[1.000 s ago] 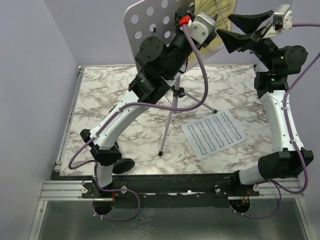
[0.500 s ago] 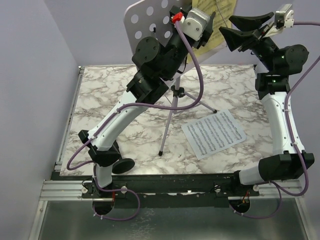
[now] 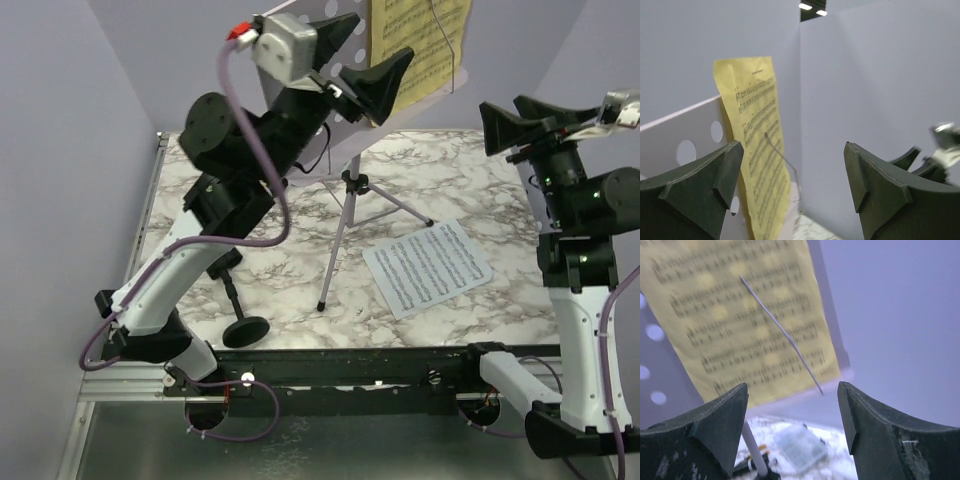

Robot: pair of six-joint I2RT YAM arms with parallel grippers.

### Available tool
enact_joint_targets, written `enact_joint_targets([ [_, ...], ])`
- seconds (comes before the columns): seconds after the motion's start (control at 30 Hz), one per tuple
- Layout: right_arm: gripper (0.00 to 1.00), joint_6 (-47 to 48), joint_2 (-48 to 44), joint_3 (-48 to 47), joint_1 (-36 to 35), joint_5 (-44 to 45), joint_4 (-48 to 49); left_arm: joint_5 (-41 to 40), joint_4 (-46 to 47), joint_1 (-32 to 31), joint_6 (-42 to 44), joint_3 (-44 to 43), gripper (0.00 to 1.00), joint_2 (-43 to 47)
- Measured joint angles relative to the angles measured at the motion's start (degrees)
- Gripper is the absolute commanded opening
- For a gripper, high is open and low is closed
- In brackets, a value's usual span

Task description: Set up the instrument practice props

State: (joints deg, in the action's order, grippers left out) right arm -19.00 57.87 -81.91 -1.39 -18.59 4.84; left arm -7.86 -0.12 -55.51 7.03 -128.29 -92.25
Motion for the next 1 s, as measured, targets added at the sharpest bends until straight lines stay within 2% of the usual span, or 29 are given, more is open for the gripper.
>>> enact_joint_targets([
  [0.2, 0.78, -1.11, -10.14, 20.20, 0.00, 8.74, -5.81, 7.76, 0.90, 0.00, -11.82, 8.83, 0.89, 10.43],
  [0.3, 0.78, -4.24, -9.75, 31.10, 0.00, 11.87, -8.55, 11.85, 0.83, 0.00, -16.83, 14.78, 0.89, 14.82],
  [0.43, 0.79, -10.45, -4.20, 42.49, 0.00, 13.92, -12.37, 17.25, -0.42, 0.00, -21.07, 23.54, 0.89, 18.82],
  [0.5, 0.84, -13.84, -1.03, 45.62, 0.02, 14.73, -14.36, 20.57, -2.32, 0.00, -21.81, 28.09, 0.89, 20.70],
  [0.67, 0.84, -21.09, 2.99, 48.50, 1.36, 15.87, -15.80, 28.46, -6.25, 0.00, -21.07, 42.05, 0.91, 28.89],
  [0.87, 0.82, -28.96, 2.73, 54.31, 12.44, 14.62, -17.22, 29.35, -9.55, 0.00, -19.61, 58.45, 0.92, 45.44],
  [1.0, 0.81, -32.83, 2.58, 55.82, 16.76, 16.04, -21.64, 28.46, -10.21, 0.00, -19.41, 64.67, 0.92, 52.68],
])
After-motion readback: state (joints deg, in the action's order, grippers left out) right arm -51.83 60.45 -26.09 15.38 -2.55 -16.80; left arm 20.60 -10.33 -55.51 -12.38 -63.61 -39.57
